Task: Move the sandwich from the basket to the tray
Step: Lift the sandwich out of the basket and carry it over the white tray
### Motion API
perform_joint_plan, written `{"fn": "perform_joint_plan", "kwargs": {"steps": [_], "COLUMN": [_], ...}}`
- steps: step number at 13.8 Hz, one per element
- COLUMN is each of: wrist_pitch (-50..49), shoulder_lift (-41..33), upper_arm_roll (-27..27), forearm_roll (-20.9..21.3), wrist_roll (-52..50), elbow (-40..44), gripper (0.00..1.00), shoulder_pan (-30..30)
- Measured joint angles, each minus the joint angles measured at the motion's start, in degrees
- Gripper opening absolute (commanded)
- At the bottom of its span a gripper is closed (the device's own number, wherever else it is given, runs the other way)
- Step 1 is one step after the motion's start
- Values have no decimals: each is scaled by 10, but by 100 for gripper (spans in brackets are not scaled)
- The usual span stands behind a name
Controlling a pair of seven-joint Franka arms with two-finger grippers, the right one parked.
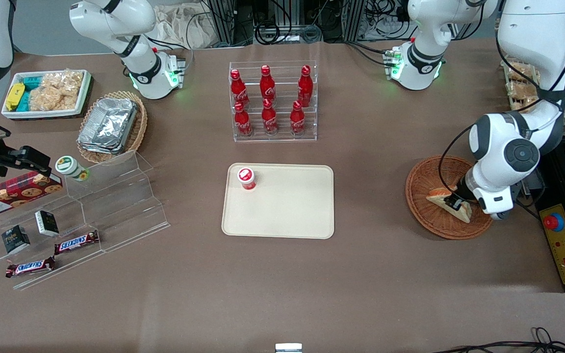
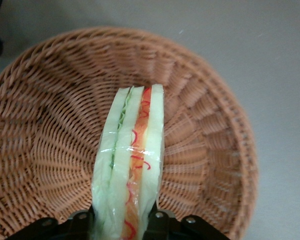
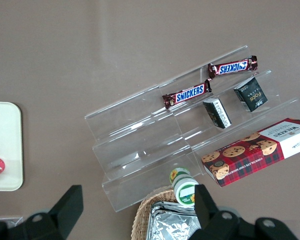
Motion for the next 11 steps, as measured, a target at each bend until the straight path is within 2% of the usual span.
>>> {"fn": "perform_joint_plan", "kwargs": {"steps": [2, 6, 9, 11], "wrist_pitch": [-64, -292, -408, -444], "shoulder_lift": [-8, -26, -27, -15], "upper_arm_roll": [-11, -61, -133, -193], "forearm_roll": [0, -3, -23, -27], "wrist_roll": [3, 21, 65, 121], "elbow": [39, 189, 287, 319], "gripper": [0, 0, 0, 0], "shoulder_pan": [-1, -3, -4, -6]}}
